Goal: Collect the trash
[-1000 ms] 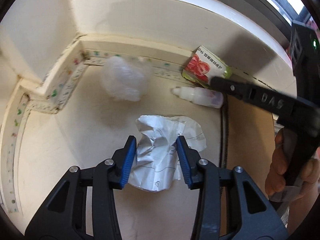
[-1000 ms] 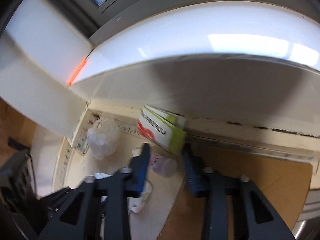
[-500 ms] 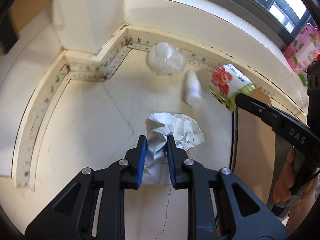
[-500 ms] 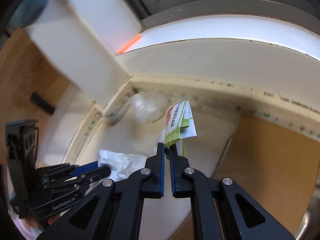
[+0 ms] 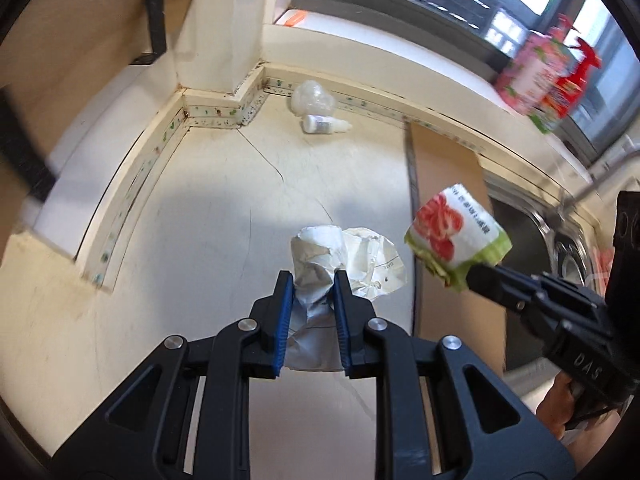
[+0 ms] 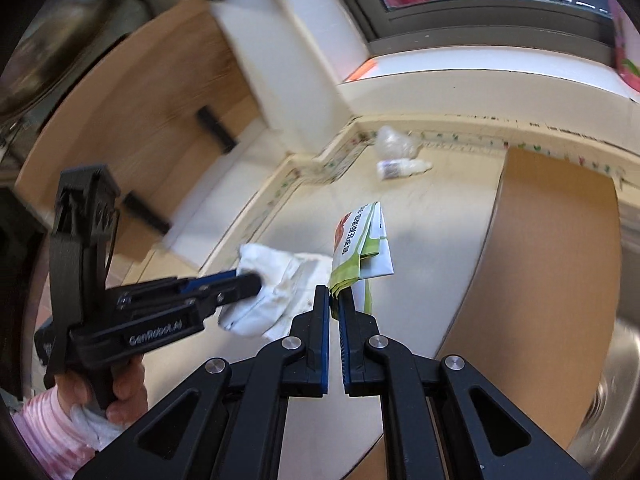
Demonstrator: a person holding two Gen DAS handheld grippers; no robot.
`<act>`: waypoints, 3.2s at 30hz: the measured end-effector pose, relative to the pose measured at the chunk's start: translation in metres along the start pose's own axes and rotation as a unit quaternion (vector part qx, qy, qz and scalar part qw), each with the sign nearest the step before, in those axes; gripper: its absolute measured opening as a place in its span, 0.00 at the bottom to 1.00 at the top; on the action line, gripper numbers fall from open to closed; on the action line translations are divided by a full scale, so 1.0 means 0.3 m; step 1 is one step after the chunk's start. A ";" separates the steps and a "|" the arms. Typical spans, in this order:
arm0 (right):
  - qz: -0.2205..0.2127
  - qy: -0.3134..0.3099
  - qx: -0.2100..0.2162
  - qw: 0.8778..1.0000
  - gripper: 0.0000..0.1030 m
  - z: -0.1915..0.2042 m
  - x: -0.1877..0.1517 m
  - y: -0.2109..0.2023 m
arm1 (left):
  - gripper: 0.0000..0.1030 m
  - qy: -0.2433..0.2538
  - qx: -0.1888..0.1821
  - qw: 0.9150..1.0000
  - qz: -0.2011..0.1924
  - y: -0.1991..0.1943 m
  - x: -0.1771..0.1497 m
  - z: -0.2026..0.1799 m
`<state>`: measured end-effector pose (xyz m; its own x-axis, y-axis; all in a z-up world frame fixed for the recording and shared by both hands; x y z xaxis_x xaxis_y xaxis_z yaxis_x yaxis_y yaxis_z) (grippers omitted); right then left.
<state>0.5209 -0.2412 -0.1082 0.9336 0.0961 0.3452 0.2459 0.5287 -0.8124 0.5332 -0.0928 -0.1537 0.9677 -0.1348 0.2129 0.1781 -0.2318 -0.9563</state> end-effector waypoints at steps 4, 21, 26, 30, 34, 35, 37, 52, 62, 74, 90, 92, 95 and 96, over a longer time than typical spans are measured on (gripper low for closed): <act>-0.013 0.004 -0.004 1.000 0.04 0.103 -0.193 -0.102 | 0.17 0.022 -0.013 1.000 -0.007 -0.140 -0.194 -0.022; -0.017 0.058 -0.035 0.998 0.04 0.552 -1.094 -0.170 | 0.17 0.098 -0.038 0.994 0.019 -0.334 -0.975 0.071; 0.012 0.085 -0.038 0.996 0.04 0.594 -1.309 -0.100 | 0.17 0.120 -0.017 0.992 0.018 -0.299 -1.168 0.085; 0.048 0.107 -0.041 0.992 0.04 0.596 -1.473 -0.008 | 0.17 0.140 0.002 0.990 0.026 -0.219 -1.290 0.085; 0.076 0.126 -0.043 0.988 0.04 0.558 -1.589 0.108 | 0.17 0.139 0.003 0.988 0.063 -0.076 -1.397 0.099; 0.082 0.131 -0.043 0.987 0.04 0.544 -1.612 0.141 | 0.17 0.139 0.008 0.988 0.067 -0.040 -1.417 0.105; 0.095 0.146 -0.042 0.984 0.04 0.508 -1.654 0.218 | 0.17 0.139 0.019 0.987 0.081 0.057 -1.470 0.115; 0.189 0.244 -0.018 0.951 0.04 0.112 -1.995 0.881 | 0.17 0.135 0.058 0.975 0.164 0.769 -1.640 0.179; 0.229 0.264 -0.023 0.937 0.11 -0.166 -1.949 1.203 | 0.31 0.136 0.080 0.962 0.222 1.125 -1.607 0.215; 0.228 0.258 -0.030 0.938 0.35 -0.151 -1.986 1.193 | 0.53 0.139 0.102 0.958 0.230 1.096 -1.592 0.244; 0.205 0.211 -0.048 0.954 0.35 0.163 -1.922 0.821 | 0.54 0.115 0.087 0.973 0.183 0.588 -1.568 0.211; 0.192 0.201 -0.055 0.959 0.35 0.220 -1.895 0.737 | 0.54 0.119 0.081 0.975 0.169 0.494 -1.560 0.193; 0.173 0.185 -0.072 0.965 0.35 0.306 -1.857 0.619 | 0.54 0.133 0.077 0.977 0.145 0.360 -1.541 0.169; 0.165 0.179 -0.079 0.967 0.35 0.337 -1.845 0.578 | 0.54 0.139 0.076 0.978 0.134 0.313 -1.533 0.158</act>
<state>0.0204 -0.1175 -0.3925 0.9914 -0.0751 -0.1070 -0.0705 0.3816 -0.9216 0.1134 -0.0068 -0.3509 0.9010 -0.4330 -0.0245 -0.0311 -0.0082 -0.9995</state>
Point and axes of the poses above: each gripper's, at about its wrist camera, not at the fingertips, and y roughly the way its jaws point, z to its left, x to its top, the point moved 7 cm from there along y, roughly the way its jaws point, and after that the axes turned 15 degrees about z, right-handed, at the moved point
